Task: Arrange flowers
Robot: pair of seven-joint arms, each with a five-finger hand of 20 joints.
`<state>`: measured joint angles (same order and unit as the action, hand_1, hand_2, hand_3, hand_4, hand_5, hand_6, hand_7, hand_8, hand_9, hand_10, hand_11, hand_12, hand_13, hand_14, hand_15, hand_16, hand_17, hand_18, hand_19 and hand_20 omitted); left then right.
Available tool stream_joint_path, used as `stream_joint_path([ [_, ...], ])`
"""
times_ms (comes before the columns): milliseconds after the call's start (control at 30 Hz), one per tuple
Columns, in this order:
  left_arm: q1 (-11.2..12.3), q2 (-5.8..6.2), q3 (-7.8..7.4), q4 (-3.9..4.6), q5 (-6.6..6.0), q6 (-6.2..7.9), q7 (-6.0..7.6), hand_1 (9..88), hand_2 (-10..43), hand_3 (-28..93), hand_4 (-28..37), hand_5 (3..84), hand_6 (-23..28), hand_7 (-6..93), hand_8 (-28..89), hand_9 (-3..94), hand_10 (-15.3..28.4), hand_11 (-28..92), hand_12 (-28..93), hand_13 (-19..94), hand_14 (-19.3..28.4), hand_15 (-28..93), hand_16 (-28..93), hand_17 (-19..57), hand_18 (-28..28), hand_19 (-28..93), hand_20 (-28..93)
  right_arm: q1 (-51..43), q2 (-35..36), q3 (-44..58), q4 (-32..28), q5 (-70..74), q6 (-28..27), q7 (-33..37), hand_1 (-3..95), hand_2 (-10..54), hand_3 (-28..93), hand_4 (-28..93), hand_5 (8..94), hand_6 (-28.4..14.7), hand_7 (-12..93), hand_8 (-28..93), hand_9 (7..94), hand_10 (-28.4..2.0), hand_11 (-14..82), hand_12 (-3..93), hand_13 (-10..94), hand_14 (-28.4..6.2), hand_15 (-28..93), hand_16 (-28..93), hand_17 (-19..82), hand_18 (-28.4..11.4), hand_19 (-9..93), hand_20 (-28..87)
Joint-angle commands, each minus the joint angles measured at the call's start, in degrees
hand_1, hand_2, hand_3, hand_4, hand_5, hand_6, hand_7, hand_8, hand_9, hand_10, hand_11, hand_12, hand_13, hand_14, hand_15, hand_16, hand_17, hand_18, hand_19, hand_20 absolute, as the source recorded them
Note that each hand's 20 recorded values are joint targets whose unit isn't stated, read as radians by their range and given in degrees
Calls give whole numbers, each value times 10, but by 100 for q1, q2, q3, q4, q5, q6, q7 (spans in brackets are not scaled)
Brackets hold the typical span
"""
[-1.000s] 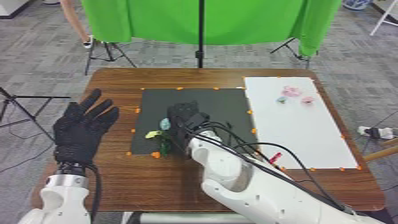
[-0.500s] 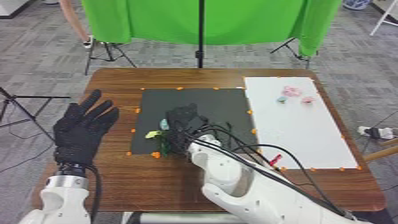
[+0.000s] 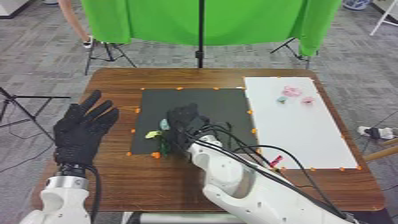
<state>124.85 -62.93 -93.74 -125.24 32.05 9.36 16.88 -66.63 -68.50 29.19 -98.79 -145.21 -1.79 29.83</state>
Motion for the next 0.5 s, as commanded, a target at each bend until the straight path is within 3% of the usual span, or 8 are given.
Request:
stream_joint_path([
  [33,127,-11,-9,5,-9,46,40,203,103,769,-283,384,98,132,-95,359,208,253,117,263,283,540,-82,-79,284,586,116,391,535,405,-502,891,922,617,318,-95,768,-283,685,11,148,-123,758,-124,509,206,647,-123,842,181,259,-227,932,610],
  [167,163,-28,0,-4,-5,59,7,203,103,768,-283,384,98,132,-95,359,208,253,117,263,283,541,-82,-80,284,586,116,747,1185,511,-468,1297,1441,1145,310,-95,772,-283,663,-1,143,-122,737,-133,447,181,616,-131,823,165,248,-228,931,605],
  [367,271,-3,26,-30,-26,86,92,203,102,768,-283,384,98,132,-95,359,208,254,117,263,283,541,-82,-79,284,587,116,1034,2034,671,-30,1716,1524,1841,307,-95,786,-283,616,-12,145,-124,664,-163,325,151,551,-151,769,124,219,-222,910,568],
  [433,265,11,52,-13,-44,76,157,203,102,768,-283,384,98,132,-95,359,209,255,117,263,283,541,-82,-79,284,587,116,1380,2339,241,252,1922,1720,2170,312,-95,799,-282,603,-11,147,-125,636,-169,295,145,530,-155,755,113,208,-220,894,557],
  [500,264,-1,49,-17,-42,78,140,203,102,769,-283,384,98,132,-95,359,208,255,117,263,283,541,-82,-80,284,587,116,1455,2403,257,543,1963,1216,2252,317,-95,818,-282,597,-10,148,-126,626,-173,271,141,515,-159,743,103,202,-221,888,550],
])
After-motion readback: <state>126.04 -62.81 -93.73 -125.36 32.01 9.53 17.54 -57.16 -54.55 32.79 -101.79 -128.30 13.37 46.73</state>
